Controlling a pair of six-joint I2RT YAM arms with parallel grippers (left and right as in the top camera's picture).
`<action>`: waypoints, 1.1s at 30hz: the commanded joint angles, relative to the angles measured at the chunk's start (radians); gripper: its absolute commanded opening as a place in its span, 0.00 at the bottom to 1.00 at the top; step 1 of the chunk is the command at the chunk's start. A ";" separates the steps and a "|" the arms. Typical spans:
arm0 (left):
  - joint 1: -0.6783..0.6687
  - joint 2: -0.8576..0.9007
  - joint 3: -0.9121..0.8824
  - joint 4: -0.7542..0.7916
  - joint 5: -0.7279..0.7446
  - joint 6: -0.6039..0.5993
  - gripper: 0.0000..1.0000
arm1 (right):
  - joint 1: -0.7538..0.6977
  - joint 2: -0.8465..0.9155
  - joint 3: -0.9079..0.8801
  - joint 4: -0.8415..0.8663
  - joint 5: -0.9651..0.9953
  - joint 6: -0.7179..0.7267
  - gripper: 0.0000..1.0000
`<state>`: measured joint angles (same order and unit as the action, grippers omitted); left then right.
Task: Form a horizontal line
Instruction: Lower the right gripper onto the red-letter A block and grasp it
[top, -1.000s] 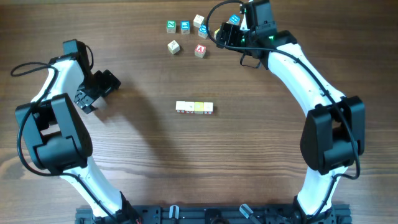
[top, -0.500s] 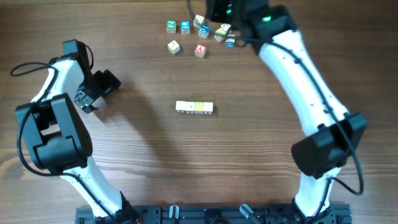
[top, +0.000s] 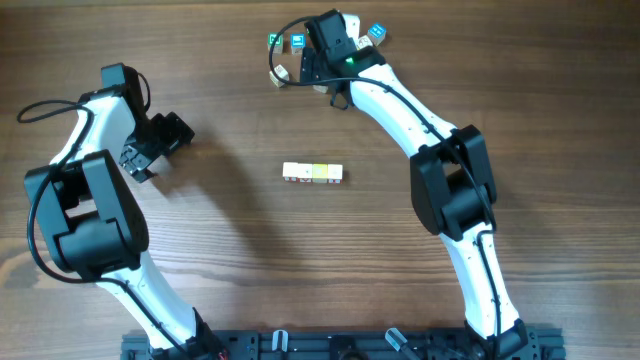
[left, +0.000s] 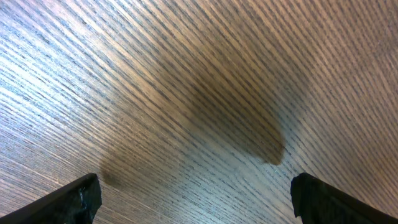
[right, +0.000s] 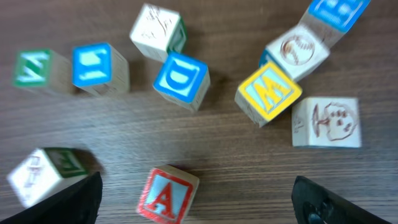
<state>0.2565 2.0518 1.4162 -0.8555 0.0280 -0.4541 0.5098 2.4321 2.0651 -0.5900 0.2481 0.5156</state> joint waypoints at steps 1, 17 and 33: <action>0.003 0.011 -0.003 0.000 0.008 0.005 1.00 | 0.000 0.032 0.007 0.005 0.020 0.011 0.99; 0.003 0.011 -0.003 0.000 0.008 0.005 1.00 | 0.024 0.078 0.001 0.024 -0.001 0.220 0.80; 0.003 0.011 -0.003 0.000 0.008 0.004 0.99 | 0.023 0.095 0.001 0.026 0.070 0.011 0.55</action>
<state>0.2565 2.0518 1.4162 -0.8555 0.0280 -0.4541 0.5335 2.5107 2.0647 -0.5678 0.2710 0.5678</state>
